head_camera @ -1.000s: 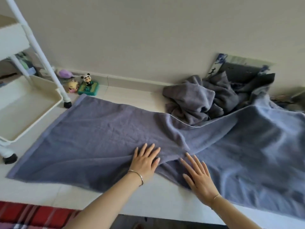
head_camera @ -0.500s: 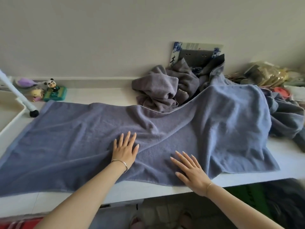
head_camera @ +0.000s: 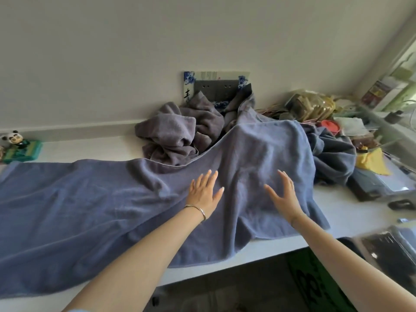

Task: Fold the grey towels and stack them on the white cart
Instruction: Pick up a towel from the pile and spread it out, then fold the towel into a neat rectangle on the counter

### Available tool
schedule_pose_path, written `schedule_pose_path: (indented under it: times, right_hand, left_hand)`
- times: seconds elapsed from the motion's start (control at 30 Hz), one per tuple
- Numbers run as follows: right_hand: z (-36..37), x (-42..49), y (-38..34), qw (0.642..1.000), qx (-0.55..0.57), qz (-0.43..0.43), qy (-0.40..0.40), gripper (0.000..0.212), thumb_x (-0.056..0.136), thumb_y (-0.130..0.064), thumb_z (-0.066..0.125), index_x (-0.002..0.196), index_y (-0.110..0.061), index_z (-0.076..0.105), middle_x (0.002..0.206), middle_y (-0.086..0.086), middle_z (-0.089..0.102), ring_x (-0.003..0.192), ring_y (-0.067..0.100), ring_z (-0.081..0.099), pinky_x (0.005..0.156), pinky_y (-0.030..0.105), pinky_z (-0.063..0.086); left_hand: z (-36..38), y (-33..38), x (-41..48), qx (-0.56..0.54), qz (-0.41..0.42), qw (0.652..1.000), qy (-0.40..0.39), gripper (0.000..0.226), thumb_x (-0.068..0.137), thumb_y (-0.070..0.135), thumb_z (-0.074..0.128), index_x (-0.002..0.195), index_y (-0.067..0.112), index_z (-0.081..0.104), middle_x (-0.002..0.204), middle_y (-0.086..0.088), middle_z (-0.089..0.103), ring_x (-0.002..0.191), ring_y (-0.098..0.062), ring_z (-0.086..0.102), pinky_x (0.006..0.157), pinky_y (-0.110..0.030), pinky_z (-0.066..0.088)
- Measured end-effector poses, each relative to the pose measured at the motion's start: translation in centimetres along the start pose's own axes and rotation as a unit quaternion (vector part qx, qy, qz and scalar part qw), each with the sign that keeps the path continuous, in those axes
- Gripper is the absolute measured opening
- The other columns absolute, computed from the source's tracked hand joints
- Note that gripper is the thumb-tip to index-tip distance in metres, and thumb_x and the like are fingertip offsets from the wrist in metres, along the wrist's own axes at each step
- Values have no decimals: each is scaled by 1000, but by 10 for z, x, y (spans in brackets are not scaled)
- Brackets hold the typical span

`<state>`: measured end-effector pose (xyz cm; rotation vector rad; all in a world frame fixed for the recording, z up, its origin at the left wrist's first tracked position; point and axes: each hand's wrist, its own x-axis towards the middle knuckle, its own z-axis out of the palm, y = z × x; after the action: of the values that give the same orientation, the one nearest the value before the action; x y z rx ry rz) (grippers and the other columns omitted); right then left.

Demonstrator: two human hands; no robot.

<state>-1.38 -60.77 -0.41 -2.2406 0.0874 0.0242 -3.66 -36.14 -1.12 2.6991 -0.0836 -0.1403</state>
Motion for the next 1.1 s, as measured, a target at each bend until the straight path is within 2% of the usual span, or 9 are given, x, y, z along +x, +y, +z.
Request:
schedule_pose_path:
  times: [0.13,0.3,0.43,0.5,0.6,0.77,0.87,0.93,1.1]
  right_hand:
    - [-43,32,27,993,65,75,71,73,86,-33,65,145,-13,27,151,7,25,139,23,26,115,36,23]
    - [-79,78,62,987,101,92,81,76,83,-37,69,144,-13,31,147,9,36,132,24,39,111,43,33]
    - [-92,121,76,984,135,98,60,38,86,-37,65,113,-12,56,96,6,63,87,18,57,78,30,50]
    - [-95,137,74,985,129,93,67,30,88,-39,61,83,-11,54,74,0,51,74,15,46,63,26,40]
    - [-104,150,66,988,102,41,110,34,94,-29,55,72,-6,44,62,3,38,64,17,35,56,30,29]
    - [-154,158,66,988,11,-2,157,24,97,-27,47,95,-4,54,84,6,57,77,22,50,72,27,35]
    - [-177,166,89,986,-60,37,152,27,96,-28,47,101,-4,57,101,18,60,94,35,55,79,37,40]
    - [-180,169,102,987,-112,54,105,26,95,-31,49,93,-6,58,97,20,63,94,38,57,74,37,40]
    - [-171,185,92,991,-91,38,91,36,90,-43,55,102,-10,61,95,4,66,86,22,57,72,28,40]
  left_hand:
    - [17,42,20,-23,5,1000,-12,65,97,50,32,150,25,7,159,0,5,145,-21,8,117,-39,6]
    - [48,74,40,-16,-3,1000,-10,63,97,50,29,150,27,3,159,1,2,146,-22,5,118,-38,7]
    - [66,85,55,-66,-46,996,25,63,98,47,31,150,26,3,159,-2,2,145,-25,8,117,-34,9]
    - [72,88,59,-95,-42,994,45,64,97,48,32,150,21,8,158,-5,10,144,-23,14,116,-30,13]
    - [80,97,61,-100,-41,991,75,64,96,50,32,149,19,17,150,-6,32,136,-22,32,108,-32,29]
    - [76,115,74,-80,-56,982,165,63,93,51,25,143,14,34,128,-8,49,114,-26,52,88,-39,45]
    - [70,121,88,-44,-32,983,177,72,88,53,13,144,12,34,139,-9,44,124,-25,45,98,-36,40]
    - [68,125,98,-35,-23,985,169,73,87,53,12,146,13,30,148,-9,35,134,-24,36,107,-35,31]
    - [58,124,129,-5,-23,987,159,77,85,56,8,148,14,23,155,-11,22,139,-29,27,114,-41,21]
